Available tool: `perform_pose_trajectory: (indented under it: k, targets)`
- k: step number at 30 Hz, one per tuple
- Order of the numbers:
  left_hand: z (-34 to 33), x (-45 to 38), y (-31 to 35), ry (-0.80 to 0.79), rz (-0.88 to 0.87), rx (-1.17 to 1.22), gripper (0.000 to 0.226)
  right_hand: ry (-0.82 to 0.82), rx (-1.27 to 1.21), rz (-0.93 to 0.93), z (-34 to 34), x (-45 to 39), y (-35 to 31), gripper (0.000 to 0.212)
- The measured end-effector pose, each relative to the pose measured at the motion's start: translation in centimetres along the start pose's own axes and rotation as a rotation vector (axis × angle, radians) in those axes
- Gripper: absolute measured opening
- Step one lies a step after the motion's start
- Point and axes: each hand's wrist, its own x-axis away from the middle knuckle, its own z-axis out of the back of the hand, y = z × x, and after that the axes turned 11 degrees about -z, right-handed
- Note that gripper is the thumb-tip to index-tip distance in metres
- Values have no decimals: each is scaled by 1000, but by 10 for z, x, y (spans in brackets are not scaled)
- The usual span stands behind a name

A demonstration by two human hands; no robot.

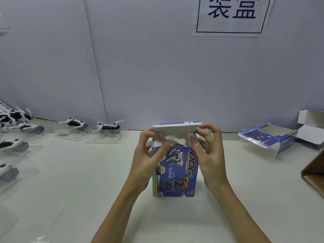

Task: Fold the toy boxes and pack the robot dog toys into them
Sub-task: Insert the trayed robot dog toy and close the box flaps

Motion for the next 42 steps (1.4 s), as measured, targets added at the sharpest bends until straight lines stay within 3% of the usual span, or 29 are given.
perform_pose_trajectory:
  k: [2, 4, 10, 13, 17, 20, 23, 26, 29, 35, 39, 42]
  targets:
    - [2, -1, 1, 11, 15, 48, 63, -22, 25, 30, 1, 1, 1, 44]
    - [4, -1, 1, -2, 20, 20, 81, -56, 73, 48, 3, 3, 5, 36]
    - [11, 4, -5, -103, -9, -141, 61, -113, 131, -30, 13, 7, 11, 36]
    - [7, 6, -6, -98, 20, -108, 36, -89, 228, -67, 8, 7, 14, 46]
    - [5, 4, -7, -76, 28, -92, 23, -71, 213, -45, 7, 6, 13, 26]
    - [0, 9, -10, -32, -84, -203, 41, -38, 215, 0, 3, 9, 13, 23]
    - [-1, 13, -18, 79, -206, -520, 75, 106, 118, 7, -3, 11, 17, 30]
    - [-1, 17, -22, -51, -364, -900, 104, 191, -66, -87, -5, 12, 17, 29]
    - [-4, 20, -23, -124, -415, -1083, 129, 117, -86, -176, -4, 12, 20, 33]
    - [9, 16, -23, -198, -469, -996, 121, -18, 49, -163, 4, 8, 20, 37]
    - [18, 13, -27, -394, -523, -1034, 121, 27, 300, -62, 11, 7, 22, 36]
    - [18, 14, -30, -415, -531, -1059, 122, 33, 320, -40, 10, 6, 24, 28]
